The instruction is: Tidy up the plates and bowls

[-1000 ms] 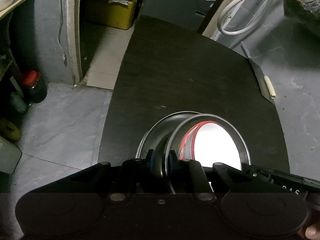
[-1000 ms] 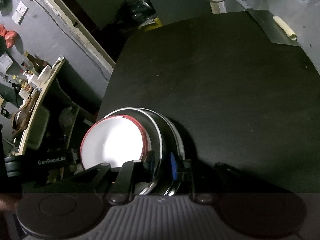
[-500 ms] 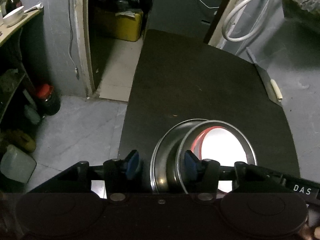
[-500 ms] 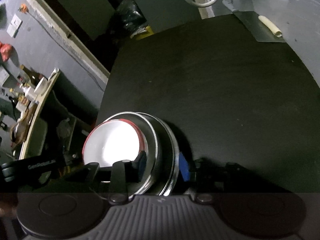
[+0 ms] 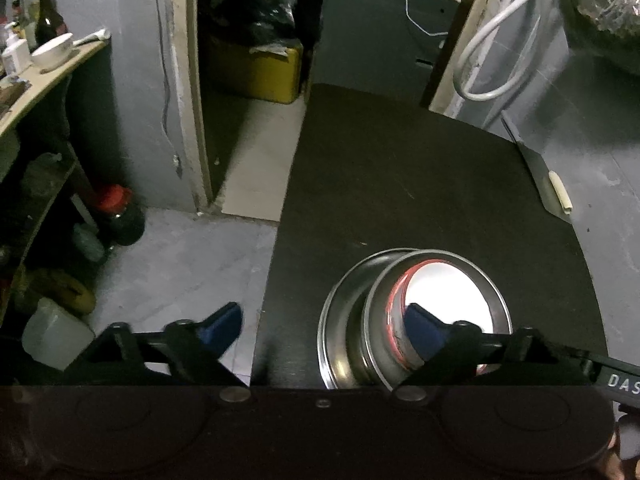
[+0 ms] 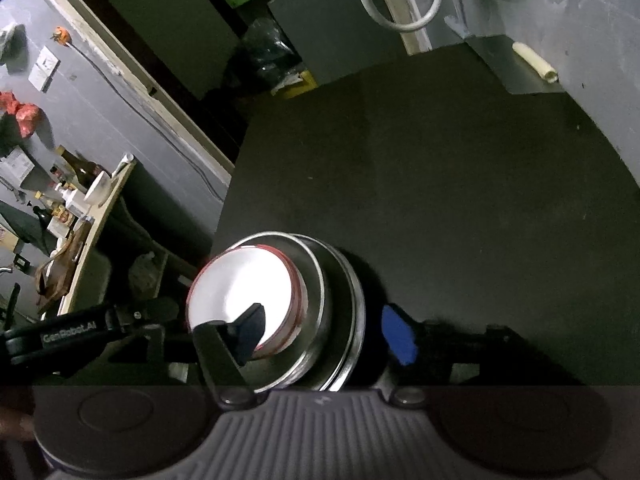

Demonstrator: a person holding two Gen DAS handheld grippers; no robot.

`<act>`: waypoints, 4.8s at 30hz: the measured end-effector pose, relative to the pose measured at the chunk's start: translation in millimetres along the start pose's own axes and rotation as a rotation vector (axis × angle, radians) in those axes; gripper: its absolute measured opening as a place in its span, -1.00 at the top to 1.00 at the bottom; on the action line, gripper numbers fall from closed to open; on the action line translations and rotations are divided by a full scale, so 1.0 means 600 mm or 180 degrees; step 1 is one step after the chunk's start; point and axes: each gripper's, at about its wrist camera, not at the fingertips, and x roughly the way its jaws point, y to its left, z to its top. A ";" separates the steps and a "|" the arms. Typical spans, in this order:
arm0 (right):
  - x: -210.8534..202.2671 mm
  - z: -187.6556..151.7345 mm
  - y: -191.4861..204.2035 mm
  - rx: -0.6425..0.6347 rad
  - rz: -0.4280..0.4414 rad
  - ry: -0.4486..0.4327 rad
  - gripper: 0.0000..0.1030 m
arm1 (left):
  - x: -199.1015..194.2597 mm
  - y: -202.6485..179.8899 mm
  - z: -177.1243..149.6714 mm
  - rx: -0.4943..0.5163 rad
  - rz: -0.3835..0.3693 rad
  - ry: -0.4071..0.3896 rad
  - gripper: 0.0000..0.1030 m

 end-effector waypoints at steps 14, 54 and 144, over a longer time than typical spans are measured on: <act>-0.057 -0.019 0.027 -0.0210 0.0102 -0.0365 -1.00 | -0.060 0.019 -0.021 -0.0052 0.0061 -0.0279 -0.99; -0.280 -0.343 0.181 -0.0169 -0.0700 -0.1586 -1.00 | -0.274 0.143 -0.227 0.0530 -0.0745 -0.0958 -0.99; -0.231 -0.448 0.153 -0.0331 -0.1236 -0.1267 -1.00 | -0.228 0.175 -0.368 0.0922 -0.0685 -0.1063 -0.98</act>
